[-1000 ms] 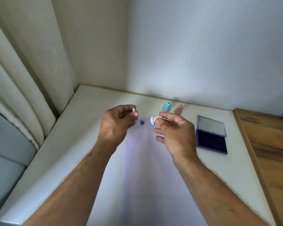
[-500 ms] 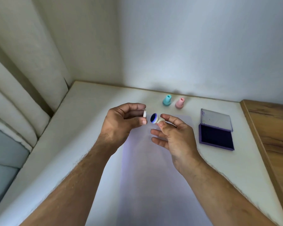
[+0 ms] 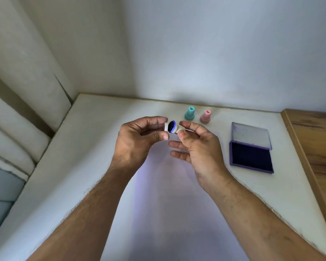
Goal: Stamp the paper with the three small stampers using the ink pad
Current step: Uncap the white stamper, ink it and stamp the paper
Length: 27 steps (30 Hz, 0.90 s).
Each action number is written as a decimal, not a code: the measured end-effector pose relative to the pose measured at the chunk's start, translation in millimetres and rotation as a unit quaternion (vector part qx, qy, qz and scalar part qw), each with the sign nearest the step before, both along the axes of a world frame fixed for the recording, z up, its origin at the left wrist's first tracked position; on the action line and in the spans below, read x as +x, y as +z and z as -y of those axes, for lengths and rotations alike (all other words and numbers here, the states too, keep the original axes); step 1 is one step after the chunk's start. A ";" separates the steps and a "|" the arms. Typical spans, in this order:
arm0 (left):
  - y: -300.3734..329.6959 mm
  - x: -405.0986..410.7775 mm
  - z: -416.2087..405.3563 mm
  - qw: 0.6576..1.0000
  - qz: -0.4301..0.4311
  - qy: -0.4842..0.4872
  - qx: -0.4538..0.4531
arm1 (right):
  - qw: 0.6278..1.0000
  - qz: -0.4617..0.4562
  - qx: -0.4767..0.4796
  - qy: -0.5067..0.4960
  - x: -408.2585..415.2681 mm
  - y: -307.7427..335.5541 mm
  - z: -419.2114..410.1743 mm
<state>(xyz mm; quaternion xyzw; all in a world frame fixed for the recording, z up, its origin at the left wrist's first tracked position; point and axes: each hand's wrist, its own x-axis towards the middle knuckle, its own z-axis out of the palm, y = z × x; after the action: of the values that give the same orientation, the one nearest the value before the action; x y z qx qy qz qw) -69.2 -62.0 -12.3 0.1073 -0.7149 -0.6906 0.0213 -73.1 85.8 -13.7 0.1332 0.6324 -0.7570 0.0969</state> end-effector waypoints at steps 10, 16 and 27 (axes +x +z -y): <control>2.7 2.5 0.3 1.000 0.003 -0.017 0.026 | 0.994 -0.066 0.089 0.025 0.1 -2.0 -4.0; 2.5 2.8 1.5 0.999 0.008 -0.022 0.037 | 0.976 -0.133 0.171 0.031 -0.4 -0.5 -6.1; -0.1 0.7 5.4 0.996 0.027 -0.038 0.082 | 0.936 -0.235 0.261 0.020 -1.7 2.7 -13.1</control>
<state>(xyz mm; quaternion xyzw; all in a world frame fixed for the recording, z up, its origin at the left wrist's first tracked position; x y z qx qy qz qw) -68.5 -67.4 -12.4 0.0997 -0.6597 -0.7441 -0.0333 -74.8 98.9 -11.0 -0.0403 0.8150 -0.5728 -0.0776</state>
